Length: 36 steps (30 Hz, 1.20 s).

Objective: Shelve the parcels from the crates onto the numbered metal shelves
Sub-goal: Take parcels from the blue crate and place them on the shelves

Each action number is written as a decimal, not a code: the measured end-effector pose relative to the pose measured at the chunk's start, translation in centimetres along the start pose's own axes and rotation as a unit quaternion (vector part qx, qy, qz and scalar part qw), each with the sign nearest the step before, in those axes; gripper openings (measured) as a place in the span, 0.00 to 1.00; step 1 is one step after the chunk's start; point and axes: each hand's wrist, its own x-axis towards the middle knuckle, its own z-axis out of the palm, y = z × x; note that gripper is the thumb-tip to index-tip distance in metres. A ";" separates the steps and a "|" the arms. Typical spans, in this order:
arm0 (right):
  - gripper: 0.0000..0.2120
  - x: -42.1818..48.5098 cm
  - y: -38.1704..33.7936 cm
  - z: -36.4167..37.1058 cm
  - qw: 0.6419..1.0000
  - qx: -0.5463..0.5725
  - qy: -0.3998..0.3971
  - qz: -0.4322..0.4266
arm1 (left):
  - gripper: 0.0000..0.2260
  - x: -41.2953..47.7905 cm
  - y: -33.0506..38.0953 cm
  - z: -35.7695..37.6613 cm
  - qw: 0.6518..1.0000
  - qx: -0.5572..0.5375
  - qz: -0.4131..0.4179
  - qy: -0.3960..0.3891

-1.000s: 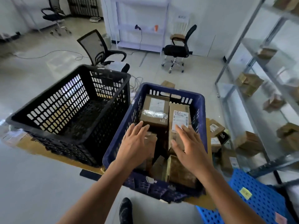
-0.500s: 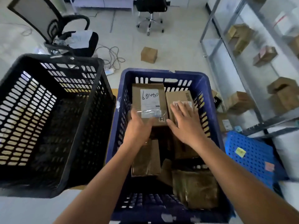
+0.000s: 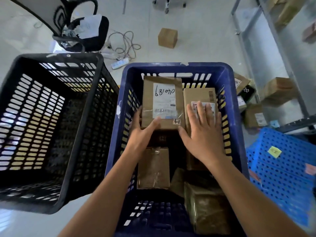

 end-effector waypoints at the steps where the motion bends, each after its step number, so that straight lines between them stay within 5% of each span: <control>1: 0.38 0.0 0.1 -0.1 1.000 0.010 -0.003 0.004 | 0.41 -0.1 0.0 0.1 1.000 -0.008 0.014 -0.001; 6: 0.38 0.2 0.3 -0.9 0.998 0.066 -0.020 0.015 | 0.32 -0.8 0.6 0.7 0.997 -0.054 0.058 0.024; 11: 0.35 -0.9 -0.5 -2.9 0.974 0.226 0.018 0.016 | 0.35 -2.6 2.2 0.9 0.991 -0.071 0.103 0.053; 20: 0.25 -3.3 -3.7 -7.2 0.847 0.522 0.051 -0.088 | 0.36 -5.3 4.5 -1.7 0.964 -0.192 0.182 -0.005; 26: 0.34 -5.3 -6.1 -7.4 0.815 0.565 0.120 -0.045 | 0.34 -7.0 5.5 -4.1 0.942 -0.222 0.233 -0.094; 32: 0.23 -8.8 -8.8 -9.1 0.783 0.591 0.190 0.030 | 0.36 -8.4 5.5 -8.6 0.936 -0.211 0.222 -0.174; 36: 0.25 -13.7 -9.3 -9.7 0.806 0.568 0.159 0.053 | 0.32 -7.3 6.5 -12.7 0.934 -0.198 0.239 -0.177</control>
